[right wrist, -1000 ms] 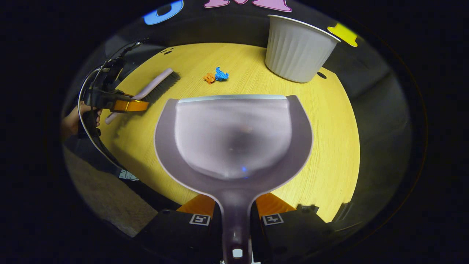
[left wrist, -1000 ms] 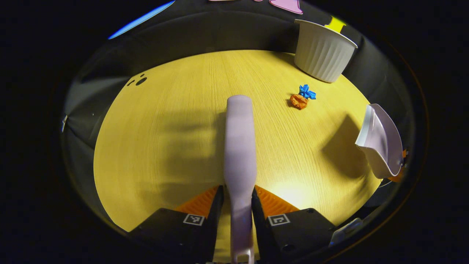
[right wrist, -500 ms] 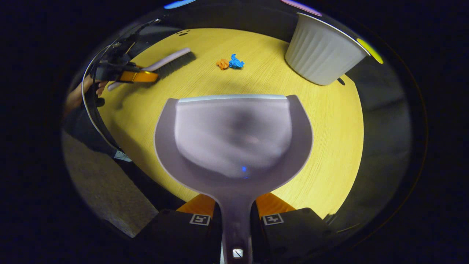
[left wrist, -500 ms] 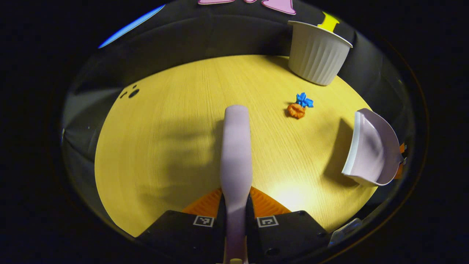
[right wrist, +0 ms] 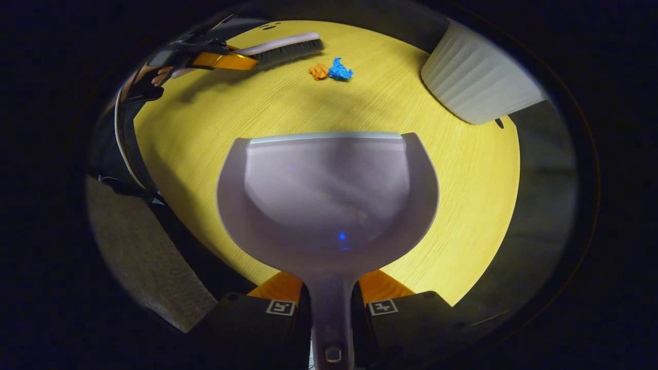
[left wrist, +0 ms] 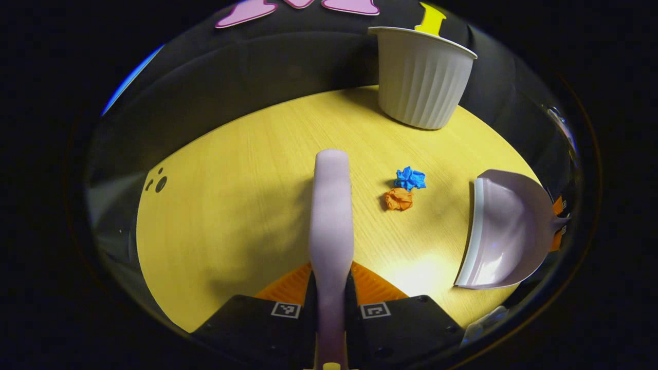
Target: Pick up the small broom and dustpan from the desktop, sweep the trash into the dustpan with the broom, and then empty the trash into the garbage bin.
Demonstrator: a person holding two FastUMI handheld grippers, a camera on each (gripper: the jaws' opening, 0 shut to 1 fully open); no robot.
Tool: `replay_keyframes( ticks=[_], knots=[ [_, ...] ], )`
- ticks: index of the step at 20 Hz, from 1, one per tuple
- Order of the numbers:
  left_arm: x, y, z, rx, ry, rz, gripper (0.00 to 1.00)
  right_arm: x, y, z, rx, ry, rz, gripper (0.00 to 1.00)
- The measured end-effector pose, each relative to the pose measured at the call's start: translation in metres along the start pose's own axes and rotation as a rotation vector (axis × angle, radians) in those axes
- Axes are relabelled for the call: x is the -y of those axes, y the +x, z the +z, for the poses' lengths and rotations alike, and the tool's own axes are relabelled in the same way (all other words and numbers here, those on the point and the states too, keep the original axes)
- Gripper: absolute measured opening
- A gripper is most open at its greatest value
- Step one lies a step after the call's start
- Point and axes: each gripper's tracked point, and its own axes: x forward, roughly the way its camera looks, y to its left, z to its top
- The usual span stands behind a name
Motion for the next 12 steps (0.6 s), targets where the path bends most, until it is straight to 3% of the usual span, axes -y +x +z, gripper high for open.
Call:
replay_keyframes(
  ticks=[2, 3, 7, 10, 12],
  knots=[
    [0.008, 0.009, 0.006, -0.024, 0.037, -0.023, 0.27, 0.003, 0.002, 0.004, 0.007, 0.021, 0.009, 0.33],
    [0.012, 0.013, 0.007, -0.036, 0.061, -0.031, 0.28, 0.005, 0.003, 0.005, 0.007, 0.025, 0.011, 0.37],
    [0.040, 0.016, 0.015, -0.061, 0.139, -0.110, 0.26, 0.008, 0.007, 0.008, 0.013, 0.020, 0.029, 0.37],
    [0.075, 0.008, 0.010, -0.090, 0.195, -0.219, 0.28, 0.011, 0.009, 0.010, 0.024, 0.014, 0.041, 0.33],
    [0.095, 0.001, 0.008, -0.102, 0.209, -0.299, 0.28, 0.012, 0.008, 0.007, 0.031, 0.002, 0.046, 0.37]
  ],
)
